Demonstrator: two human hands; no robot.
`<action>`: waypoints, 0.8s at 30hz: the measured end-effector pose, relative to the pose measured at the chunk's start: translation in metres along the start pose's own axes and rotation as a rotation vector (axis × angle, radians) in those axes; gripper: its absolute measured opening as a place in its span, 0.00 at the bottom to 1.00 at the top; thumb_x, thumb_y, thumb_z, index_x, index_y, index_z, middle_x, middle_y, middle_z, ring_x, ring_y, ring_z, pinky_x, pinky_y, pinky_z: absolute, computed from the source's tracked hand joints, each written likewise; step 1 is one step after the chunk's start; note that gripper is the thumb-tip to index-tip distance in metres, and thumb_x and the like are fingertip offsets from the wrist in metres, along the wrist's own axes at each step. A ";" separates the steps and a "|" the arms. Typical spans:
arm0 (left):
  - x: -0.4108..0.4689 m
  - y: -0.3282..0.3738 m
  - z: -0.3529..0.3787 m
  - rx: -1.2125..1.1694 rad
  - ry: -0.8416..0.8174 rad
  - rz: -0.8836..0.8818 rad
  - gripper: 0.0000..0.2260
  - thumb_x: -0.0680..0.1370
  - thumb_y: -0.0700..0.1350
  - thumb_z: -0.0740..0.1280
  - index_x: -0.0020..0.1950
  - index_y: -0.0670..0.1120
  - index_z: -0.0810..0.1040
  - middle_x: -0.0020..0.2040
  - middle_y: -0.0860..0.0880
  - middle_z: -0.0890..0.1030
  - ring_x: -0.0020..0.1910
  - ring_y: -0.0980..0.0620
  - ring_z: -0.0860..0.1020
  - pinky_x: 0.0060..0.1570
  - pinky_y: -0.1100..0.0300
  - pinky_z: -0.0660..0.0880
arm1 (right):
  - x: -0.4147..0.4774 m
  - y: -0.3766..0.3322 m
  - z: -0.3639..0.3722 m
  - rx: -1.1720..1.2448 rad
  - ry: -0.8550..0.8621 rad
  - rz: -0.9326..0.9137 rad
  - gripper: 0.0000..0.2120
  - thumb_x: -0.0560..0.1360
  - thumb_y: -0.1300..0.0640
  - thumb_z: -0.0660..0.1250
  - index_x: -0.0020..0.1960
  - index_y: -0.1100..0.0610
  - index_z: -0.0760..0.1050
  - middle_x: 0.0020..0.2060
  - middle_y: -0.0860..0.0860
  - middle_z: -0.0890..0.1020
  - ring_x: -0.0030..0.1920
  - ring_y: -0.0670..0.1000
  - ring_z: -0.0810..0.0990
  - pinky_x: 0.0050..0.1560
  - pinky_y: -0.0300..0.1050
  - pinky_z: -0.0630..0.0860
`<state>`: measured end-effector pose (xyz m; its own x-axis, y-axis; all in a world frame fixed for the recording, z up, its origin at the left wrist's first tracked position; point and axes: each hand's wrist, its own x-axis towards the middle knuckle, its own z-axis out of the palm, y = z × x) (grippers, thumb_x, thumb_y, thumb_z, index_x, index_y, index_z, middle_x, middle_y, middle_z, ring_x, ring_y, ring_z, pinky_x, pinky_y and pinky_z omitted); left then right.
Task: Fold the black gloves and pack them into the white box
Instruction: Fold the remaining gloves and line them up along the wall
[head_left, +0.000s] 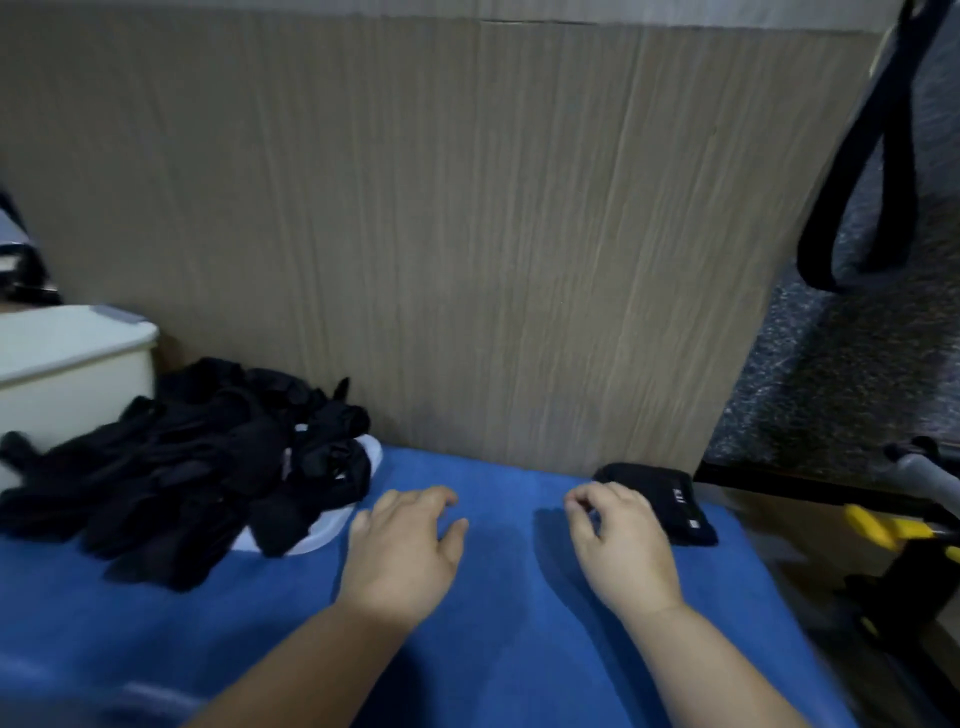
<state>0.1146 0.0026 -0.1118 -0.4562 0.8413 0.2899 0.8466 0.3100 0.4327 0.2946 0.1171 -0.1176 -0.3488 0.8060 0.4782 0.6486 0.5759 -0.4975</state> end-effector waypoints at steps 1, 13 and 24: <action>-0.007 -0.011 -0.011 -0.032 0.078 -0.022 0.14 0.79 0.56 0.59 0.64 0.57 0.72 0.57 0.60 0.77 0.63 0.56 0.69 0.61 0.59 0.62 | -0.004 -0.015 0.010 0.064 -0.041 0.014 0.05 0.77 0.56 0.65 0.47 0.53 0.79 0.42 0.46 0.77 0.47 0.50 0.74 0.49 0.41 0.69; -0.023 -0.125 -0.068 -0.108 0.266 -0.251 0.11 0.78 0.48 0.65 0.60 0.52 0.75 0.57 0.53 0.77 0.58 0.50 0.70 0.59 0.53 0.70 | -0.017 -0.145 0.105 0.367 -0.380 0.150 0.10 0.78 0.52 0.65 0.57 0.53 0.76 0.49 0.45 0.79 0.51 0.46 0.77 0.52 0.38 0.72; -0.019 -0.139 -0.059 -0.047 0.162 -0.127 0.17 0.79 0.53 0.63 0.67 0.56 0.70 0.63 0.56 0.69 0.64 0.53 0.63 0.63 0.59 0.62 | 0.022 -0.186 0.148 0.169 -0.400 0.409 0.24 0.77 0.39 0.59 0.64 0.54 0.73 0.54 0.51 0.81 0.54 0.52 0.79 0.47 0.45 0.72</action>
<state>-0.0104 -0.0824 -0.1274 -0.5997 0.7137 0.3621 0.7675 0.3847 0.5129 0.0661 0.0480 -0.1212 -0.3420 0.9371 -0.0701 0.6787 0.1947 -0.7081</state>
